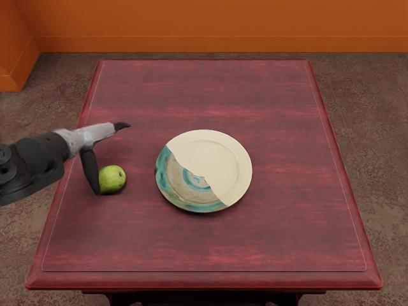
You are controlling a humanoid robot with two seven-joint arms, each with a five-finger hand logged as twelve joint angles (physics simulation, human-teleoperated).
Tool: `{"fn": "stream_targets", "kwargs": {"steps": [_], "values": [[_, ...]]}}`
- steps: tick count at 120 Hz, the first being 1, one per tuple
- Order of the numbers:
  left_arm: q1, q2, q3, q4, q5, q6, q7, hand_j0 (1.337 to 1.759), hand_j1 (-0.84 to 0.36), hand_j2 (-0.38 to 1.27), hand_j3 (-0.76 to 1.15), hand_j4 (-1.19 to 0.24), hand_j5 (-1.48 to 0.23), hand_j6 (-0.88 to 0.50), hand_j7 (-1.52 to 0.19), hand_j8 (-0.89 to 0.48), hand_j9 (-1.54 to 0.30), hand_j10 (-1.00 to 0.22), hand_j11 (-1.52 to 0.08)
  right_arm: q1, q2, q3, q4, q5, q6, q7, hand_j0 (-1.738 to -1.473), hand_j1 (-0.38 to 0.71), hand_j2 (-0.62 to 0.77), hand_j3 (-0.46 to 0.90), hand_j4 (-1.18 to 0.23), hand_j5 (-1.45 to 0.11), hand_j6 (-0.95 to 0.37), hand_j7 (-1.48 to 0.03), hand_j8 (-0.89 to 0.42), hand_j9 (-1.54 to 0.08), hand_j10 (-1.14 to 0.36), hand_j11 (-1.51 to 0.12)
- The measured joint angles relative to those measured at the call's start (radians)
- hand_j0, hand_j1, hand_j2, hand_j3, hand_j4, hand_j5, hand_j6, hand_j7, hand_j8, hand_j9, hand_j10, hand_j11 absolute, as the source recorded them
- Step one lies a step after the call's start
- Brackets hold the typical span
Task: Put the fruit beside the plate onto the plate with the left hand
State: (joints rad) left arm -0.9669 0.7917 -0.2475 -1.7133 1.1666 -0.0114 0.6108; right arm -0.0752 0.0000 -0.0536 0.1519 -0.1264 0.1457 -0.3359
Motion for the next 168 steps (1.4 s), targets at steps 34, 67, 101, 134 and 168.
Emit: {"fn": "stream_targets", "kwargs": {"steps": [34, 67, 101, 134, 168], "values": [[-0.001, -0.035, 0.059, -0.027, 0.039, 0.026, 0.000, 1.658, 0.33, 0.01, 0.00, -0.02, -0.03, -0.03, -0.03, -0.03, -0.03, -0.02, -0.03, 0.000, 0.000, 0.000, 0.000, 0.000, 0.000, 0.000, -1.658, -0.35, 0.00, 0.00, 0.00, 0.00, 0.00, 0.00, 0.00, 0.00, 0.00, 0.00], [0.002, -0.029, 0.093, -0.025, 0.095, 0.032, 0.000, 1.658, 0.29, 0.01, 0.00, -0.06, -0.07, -0.06, -0.07, -0.06, -0.07, -0.06, -0.07, 0.000, 0.000, -0.001, 0.000, 0.000, 0.000, 0.000, -1.658, -0.35, 0.00, 0.00, 0.00, 0.00, 0.00, 0.00, 0.00, 0.00, 0.00, 0.00], [0.001, -0.029, 0.117, -0.029, 0.137, 0.057, 0.000, 1.658, 0.16, 0.04, 0.00, -0.16, -0.21, -0.17, -0.21, -0.17, -0.21, -0.16, -0.21, 0.000, 0.000, -0.001, -0.001, 0.000, 0.000, 0.000, -1.658, -0.35, 0.00, 0.00, 0.00, 0.00, 0.00, 0.00, 0.00, 0.00, 0.00, 0.00], [0.022, -0.040, 0.174, -0.035, 0.222, 0.174, 0.000, 1.658, 0.09, 0.05, 0.00, -0.22, -0.28, -0.22, -0.28, -0.22, -0.28, -0.22, -0.28, 0.000, 0.000, -0.002, -0.001, 0.000, 0.000, 0.000, -1.658, -0.35, 0.00, 0.00, 0.00, 0.00, 0.00, 0.00, 0.00, 0.00, 0.00, 0.00], [0.055, -0.043, 0.195, -0.036, 0.253, 0.200, 0.000, 1.658, 0.05, 0.05, 0.00, -0.26, -0.33, -0.26, -0.33, -0.26, -0.33, -0.25, -0.33, 0.000, 0.000, 0.000, -0.002, -0.001, 0.000, 0.000, -1.658, -0.35, 0.00, 0.00, 0.00, 0.00, 0.00, 0.00, 0.00, 0.00, 0.00, 0.00]]}}
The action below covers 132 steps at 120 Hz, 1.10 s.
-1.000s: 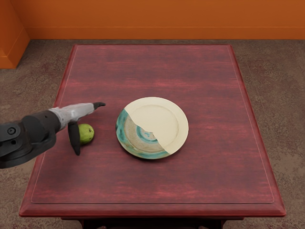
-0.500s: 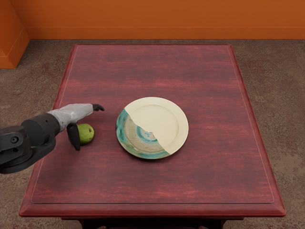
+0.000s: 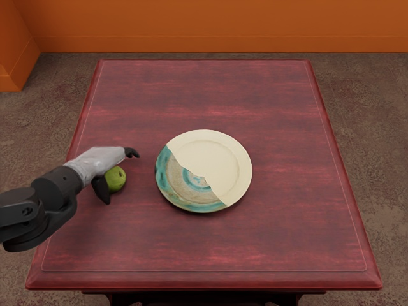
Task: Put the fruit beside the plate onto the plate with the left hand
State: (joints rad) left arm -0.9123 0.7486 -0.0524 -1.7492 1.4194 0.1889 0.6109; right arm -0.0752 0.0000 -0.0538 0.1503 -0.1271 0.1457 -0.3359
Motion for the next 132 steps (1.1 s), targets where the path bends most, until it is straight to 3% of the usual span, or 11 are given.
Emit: {"fn": "stream_targets", "kwargs": {"steps": [77, 87, 119, 128, 132], "values": [[0.037, 0.001, 0.019, -0.002, 0.069, 0.089, 0.000, 1.665, -0.06, 0.09, -0.01, -0.35, -0.45, -0.35, -0.45, -0.35, -0.45, -0.35, -0.44, 0.004, 0.000, 0.002, 0.000, 0.000, 0.000, 0.000, -1.658, -0.35, 0.00, 0.00, 0.00, 0.00, 0.00, 0.00, 0.00, 0.00, 0.00, 0.00], [0.047, 0.000, 0.020, -0.002, 0.079, 0.102, 0.001, 1.664, -0.10, 0.01, 0.28, -0.37, -0.48, -0.38, -0.48, -0.38, -0.48, -0.38, -0.47, 0.004, 0.000, 0.002, 0.000, 0.000, 0.000, 0.001, -1.658, -0.35, 0.00, 0.00, 0.00, 0.00, 0.00, 0.00, 0.00, 0.00, 0.00, 0.00], [0.049, 0.000, 0.022, -0.002, 0.085, 0.111, 0.001, 1.661, -0.23, 0.28, 0.31, -0.50, -0.67, -0.51, -0.66, -0.51, -0.66, -0.51, -0.66, 0.005, 0.000, 0.003, 0.000, 0.000, 0.000, 0.001, -1.658, -0.35, 0.00, 0.00, 0.00, 0.00, 0.00, 0.00, 0.00, 0.00, 0.00, 0.00], [0.049, 0.001, 0.021, -0.003, 0.084, 0.109, 0.001, 1.656, -0.31, 0.44, 0.30, -0.53, -0.74, -0.50, -0.73, -0.46, -0.72, -0.54, -0.72, 0.005, 0.000, 0.003, 0.000, 0.000, 0.000, 0.002, -1.658, -0.35, 0.00, 0.00, 0.00, 0.00, 0.00, 0.00, 0.00, 0.00, 0.00, 0.00], [0.049, 0.002, 0.021, -0.003, 0.084, 0.109, 0.001, 1.656, -0.30, 0.41, 0.29, -0.54, -0.76, -0.47, -0.76, -0.43, -0.75, -0.54, -0.74, 0.006, 0.000, 0.003, 0.000, 0.000, 0.000, 0.002, -1.658, -0.35, 0.00, 0.00, 0.00, 0.00, 0.00, 0.00, 0.00, 0.00, 0.00, 0.00]]}}
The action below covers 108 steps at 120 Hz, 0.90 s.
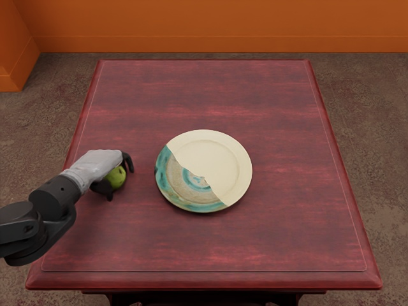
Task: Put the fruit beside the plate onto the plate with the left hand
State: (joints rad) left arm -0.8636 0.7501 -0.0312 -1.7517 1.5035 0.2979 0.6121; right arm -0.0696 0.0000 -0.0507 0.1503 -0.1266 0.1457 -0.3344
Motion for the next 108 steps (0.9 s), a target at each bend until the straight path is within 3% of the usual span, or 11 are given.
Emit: {"fn": "stream_targets", "kwargs": {"steps": [37, 61, 63, 64, 76, 83, 108], "values": [[-0.006, 0.000, -0.001, 0.000, -0.001, 0.000, 0.000, 1.654, -0.23, 0.21, 0.11, -0.64, -0.86, -0.47, -0.85, -0.42, -0.84, -0.54, -0.85, 0.001, 0.000, 0.000, 0.000, 0.001, 0.000, 0.000, -1.658, -0.35, 0.00, 0.00, 0.00, 0.00, 0.00, 0.00, 0.00, 0.00, 0.00, 0.00], [-0.030, -0.002, -0.008, 0.001, -0.001, 0.001, 0.000, 1.653, -0.23, 0.21, 0.04, -0.66, -0.87, -0.47, -0.86, -0.41, -0.86, -0.53, -0.87, 0.002, 0.000, 0.000, -0.001, 0.001, 0.000, 0.001, -1.658, -0.35, 0.00, 0.00, 0.00, 0.00, 0.00, 0.00, 0.00, 0.00, 0.00, 0.00], [-0.039, 0.000, -0.008, 0.001, -0.002, 0.001, 0.000, 1.653, -0.21, 0.18, 0.04, -0.65, -0.87, -0.47, -0.86, -0.41, -0.86, -0.54, -0.87, 0.003, 0.000, 0.000, -0.002, 0.001, 0.000, 0.001, -1.658, -0.35, 0.00, 0.00, 0.00, 0.00, 0.00, 0.00, 0.00, 0.00, 0.00, 0.00], [-0.044, -0.001, -0.009, 0.001, -0.002, 0.001, 0.000, 1.653, -0.15, 0.09, 0.04, -0.65, -0.87, -0.48, -0.87, -0.41, -0.86, -0.54, -0.87, 0.003, 0.000, 0.000, -0.002, 0.001, 0.000, 0.001, -1.658, -0.35, 0.00, 0.00, 0.00, 0.00, 0.00, 0.00, 0.00, 0.00, 0.00, 0.00], [-0.068, -0.010, -0.012, 0.002, -0.001, 0.000, 0.000, 1.653, -0.21, 0.19, 0.02, -0.66, -0.87, -0.48, -0.86, -0.42, -0.86, -0.55, -0.87, 0.005, 0.000, 0.000, -0.004, 0.001, 0.000, 0.001, -1.658, -0.35, 0.00, 0.00, 0.00, 0.00, 0.00, 0.00, 0.00, 0.00, 0.00, 0.00], [-0.091, -0.012, -0.013, 0.002, -0.003, -0.001, 0.000, 1.652, -0.19, 0.09, 0.02, -0.65, -0.88, -0.48, -0.86, -0.42, -0.86, -0.55, -0.88, 0.006, 0.000, 0.000, -0.004, 0.001, 0.000, 0.001, -1.658, -0.35, 0.00, 0.00, 0.00, 0.00, 0.00, 0.00, 0.00, 0.00, 0.00, 0.00], [-0.127, -0.025, -0.031, 0.003, -0.005, 0.001, -0.001, 1.653, -0.23, 0.21, 0.01, -0.65, -0.87, -0.48, -0.85, -0.41, -0.86, -0.53, -0.88, 0.007, 0.000, 0.000, -0.005, 0.001, 0.000, 0.001, -1.658, -0.35, 0.00, 0.00, 0.00, 0.00, 0.00, 0.00, 0.00, 0.00, 0.00, 0.00]]}}
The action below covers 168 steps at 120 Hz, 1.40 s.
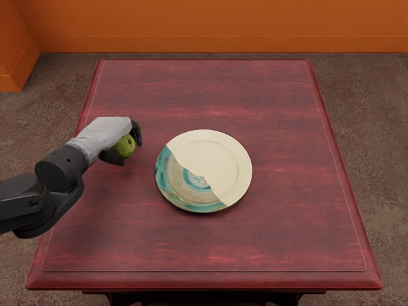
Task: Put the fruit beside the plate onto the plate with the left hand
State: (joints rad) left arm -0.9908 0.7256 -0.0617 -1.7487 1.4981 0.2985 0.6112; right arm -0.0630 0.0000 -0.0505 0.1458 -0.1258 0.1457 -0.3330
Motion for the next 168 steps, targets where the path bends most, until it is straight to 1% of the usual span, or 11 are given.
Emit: {"fn": "stream_targets", "kwargs": {"steps": [22, 34, 48, 65, 88, 102, 109, 134, 144, 150, 168], "values": [[-0.020, -0.036, -0.030, 0.001, -0.001, 0.001, 0.000, 1.652, -0.29, 0.33, 0.00, -0.65, -0.87, -0.44, -0.86, -0.38, -0.86, -0.50, -0.88, 0.000, 0.000, 0.000, 0.000, 0.000, 0.000, 0.000, -1.658, -0.35, 0.00, 0.00, 0.00, 0.00, 0.00, 0.00, 0.00, 0.00, 0.00, 0.00], [-0.033, -0.076, -0.044, 0.002, -0.001, 0.001, 0.000, 1.653, -0.25, 0.22, 0.00, -0.65, -0.87, -0.47, -0.86, -0.40, -0.86, -0.51, -0.88, 0.000, 0.000, 0.000, 0.000, 0.000, 0.000, 0.000, -1.658, -0.35, 0.00, 0.00, 0.00, 0.00, 0.00, 0.00, 0.00, 0.00, 0.00, 0.00], [-0.048, -0.120, -0.052, 0.002, -0.002, 0.001, 0.000, 1.654, -0.28, 0.31, 0.00, -0.65, -0.87, -0.46, -0.86, -0.39, -0.86, -0.51, -0.88, 0.001, 0.000, 0.000, 0.000, 0.000, 0.000, 0.000, -1.658, -0.35, 0.00, 0.00, 0.00, 0.00, 0.00, 0.00, 0.00, 0.00, 0.00, 0.00], [-0.056, -0.170, -0.067, 0.003, -0.005, -0.002, -0.001, 1.653, -0.28, 0.29, 0.00, -0.64, -0.88, -0.45, -0.87, -0.38, -0.87, -0.49, -0.88, 0.000, 0.000, 0.000, 0.000, 0.000, 0.000, 0.000, -1.658, -0.35, 0.00, 0.00, 0.00, 0.00, 0.00, 0.00, 0.00, 0.00, 0.00, 0.00], [-0.052, -0.252, -0.080, 0.007, -0.004, -0.007, -0.001, 1.653, -0.27, 0.29, 0.00, -0.65, -0.87, -0.46, -0.86, -0.39, -0.86, -0.50, -0.88, 0.000, 0.000, 0.000, 0.000, 0.000, 0.000, 0.000, -1.658, -0.35, 0.00, 0.00, 0.00, 0.00, 0.00, 0.00, 0.00, 0.00, 0.00, 0.00], [-0.044, -0.287, -0.081, 0.015, -0.004, -0.009, 0.000, 1.653, -0.23, 0.20, 0.00, -0.65, -0.87, -0.48, -0.86, -0.41, -0.86, -0.52, -0.87, 0.000, 0.000, 0.000, 0.000, 0.000, 0.000, 0.000, -1.658, -0.35, 0.00, 0.00, 0.00, 0.00, 0.00, 0.00, 0.00, 0.00, 0.00, 0.00], [-0.040, -0.309, -0.078, 0.020, -0.004, -0.010, 0.000, 1.653, -0.23, 0.21, 0.00, -0.65, -0.87, -0.49, -0.86, -0.41, -0.86, -0.53, -0.87, 0.000, 0.000, 0.000, 0.000, 0.000, 0.000, 0.000, -1.658, -0.35, 0.00, 0.00, 0.00, 0.00, 0.00, 0.00, 0.00, 0.00, 0.00, 0.00], [-0.020, -0.354, -0.061, 0.056, -0.006, -0.016, 0.000, 1.652, -0.23, 0.22, 0.00, -0.65, -0.87, -0.48, -0.87, -0.41, -0.87, -0.52, -0.88, 0.000, 0.000, 0.000, -0.009, 0.000, 0.000, 0.000, -1.658, -0.35, 0.00, 0.00, 0.00, 0.00, 0.00, 0.00, 0.00, 0.00, 0.00, 0.00], [0.013, -0.384, -0.056, 0.082, -0.007, -0.017, 0.000, 1.653, -0.23, 0.23, 0.00, -0.65, -0.87, -0.49, -0.87, -0.41, -0.86, -0.53, -0.88, 0.000, 0.000, 0.000, -0.015, 0.000, 0.000, 0.000, -1.658, -0.35, 0.00, 0.00, 0.00, 0.00, 0.00, 0.00, 0.00, 0.00, 0.00, 0.00], [0.017, -0.387, -0.055, 0.094, -0.006, -0.018, 0.000, 1.652, -0.22, 0.18, 0.00, -0.65, -0.87, -0.49, -0.87, -0.41, -0.86, -0.53, -0.88, 0.000, 0.000, 0.000, -0.017, 0.000, 0.000, 0.000, -1.658, -0.35, 0.00, 0.00, 0.00, 0.00, 0.00, 0.00, 0.00, 0.00, 0.00, 0.00], [0.021, -0.388, -0.053, 0.114, -0.006, -0.019, 0.000, 1.653, -0.24, 0.26, 0.00, -0.65, -0.86, -0.49, -0.87, -0.41, -0.86, -0.53, -0.88, 0.000, 0.000, 0.001, -0.021, 0.000, 0.000, 0.000, -1.658, -0.35, 0.00, 0.00, 0.00, 0.00, 0.00, 0.00, 0.00, 0.00, 0.00, 0.00]]}}
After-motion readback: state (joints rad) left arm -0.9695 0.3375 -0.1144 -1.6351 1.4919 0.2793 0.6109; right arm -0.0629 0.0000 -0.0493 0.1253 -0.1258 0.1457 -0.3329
